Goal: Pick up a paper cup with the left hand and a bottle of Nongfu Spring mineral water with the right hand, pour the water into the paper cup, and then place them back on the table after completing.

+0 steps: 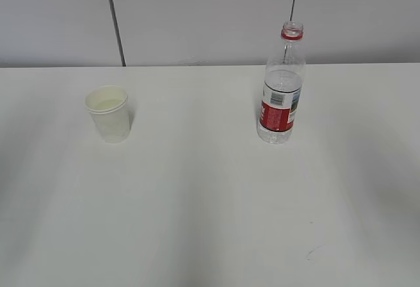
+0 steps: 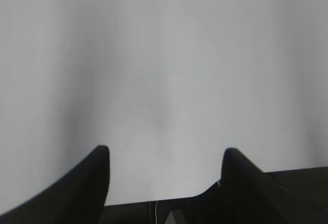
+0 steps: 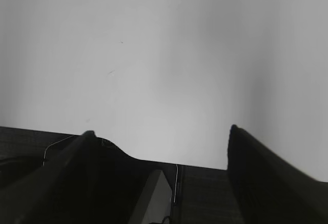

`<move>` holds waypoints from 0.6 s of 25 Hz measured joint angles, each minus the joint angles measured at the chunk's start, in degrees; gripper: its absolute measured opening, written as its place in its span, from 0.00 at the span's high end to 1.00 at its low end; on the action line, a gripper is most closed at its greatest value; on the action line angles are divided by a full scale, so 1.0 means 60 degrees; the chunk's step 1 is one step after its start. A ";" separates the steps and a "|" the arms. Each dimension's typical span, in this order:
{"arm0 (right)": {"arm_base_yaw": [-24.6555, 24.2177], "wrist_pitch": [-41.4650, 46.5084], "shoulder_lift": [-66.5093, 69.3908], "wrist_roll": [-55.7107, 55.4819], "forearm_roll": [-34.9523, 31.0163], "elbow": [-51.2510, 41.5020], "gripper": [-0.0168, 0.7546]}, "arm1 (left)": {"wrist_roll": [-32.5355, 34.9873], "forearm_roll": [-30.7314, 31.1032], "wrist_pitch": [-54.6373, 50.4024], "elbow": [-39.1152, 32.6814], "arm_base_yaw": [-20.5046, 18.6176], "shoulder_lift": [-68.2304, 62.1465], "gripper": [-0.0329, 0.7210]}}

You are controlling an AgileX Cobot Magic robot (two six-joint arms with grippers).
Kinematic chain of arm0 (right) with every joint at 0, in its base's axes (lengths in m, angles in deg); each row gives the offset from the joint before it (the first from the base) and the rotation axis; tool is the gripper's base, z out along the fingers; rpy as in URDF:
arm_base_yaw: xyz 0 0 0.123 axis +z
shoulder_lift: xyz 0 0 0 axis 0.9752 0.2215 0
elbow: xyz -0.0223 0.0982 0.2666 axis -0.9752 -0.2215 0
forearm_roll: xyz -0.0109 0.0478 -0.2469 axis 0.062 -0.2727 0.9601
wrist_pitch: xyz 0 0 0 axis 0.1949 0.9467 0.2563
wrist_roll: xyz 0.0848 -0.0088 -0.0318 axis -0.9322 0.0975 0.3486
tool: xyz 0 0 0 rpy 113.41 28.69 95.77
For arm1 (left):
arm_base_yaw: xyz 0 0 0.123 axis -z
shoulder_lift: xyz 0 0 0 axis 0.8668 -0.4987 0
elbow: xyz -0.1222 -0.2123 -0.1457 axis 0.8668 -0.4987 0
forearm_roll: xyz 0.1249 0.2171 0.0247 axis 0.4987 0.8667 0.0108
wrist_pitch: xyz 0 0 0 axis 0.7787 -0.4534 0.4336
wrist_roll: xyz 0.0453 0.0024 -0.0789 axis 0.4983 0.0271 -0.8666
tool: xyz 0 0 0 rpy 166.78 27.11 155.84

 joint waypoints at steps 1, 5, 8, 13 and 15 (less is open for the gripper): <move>0.0000 0.0000 -0.0232 0.0000 0.0017 -0.0190 0.23 | 0.0000 -0.0055 -0.0021 -0.0242 0.0000 0.0241 0.39; 0.0000 0.0000 -0.1174 0.0108 0.0017 -0.0691 0.23 | 0.0035 -0.0128 -0.0052 -0.1088 0.0000 0.1552 0.40; 0.0000 0.0018 -0.2036 0.0195 0.0080 -0.0982 0.23 | 0.0288 -0.0138 -0.0067 -0.1631 0.0000 0.2677 0.40; 0.0000 0.0039 -0.3346 0.0429 0.0103 -0.1515 0.24 | 0.0413 -0.0150 -0.0120 -0.2256 0.0000 0.4536 0.41; 0.0000 0.0039 -0.3888 0.0535 0.0120 -0.1782 0.24 | 0.0444 -0.0158 -0.0148 -0.2423 0.0000 0.5156 0.41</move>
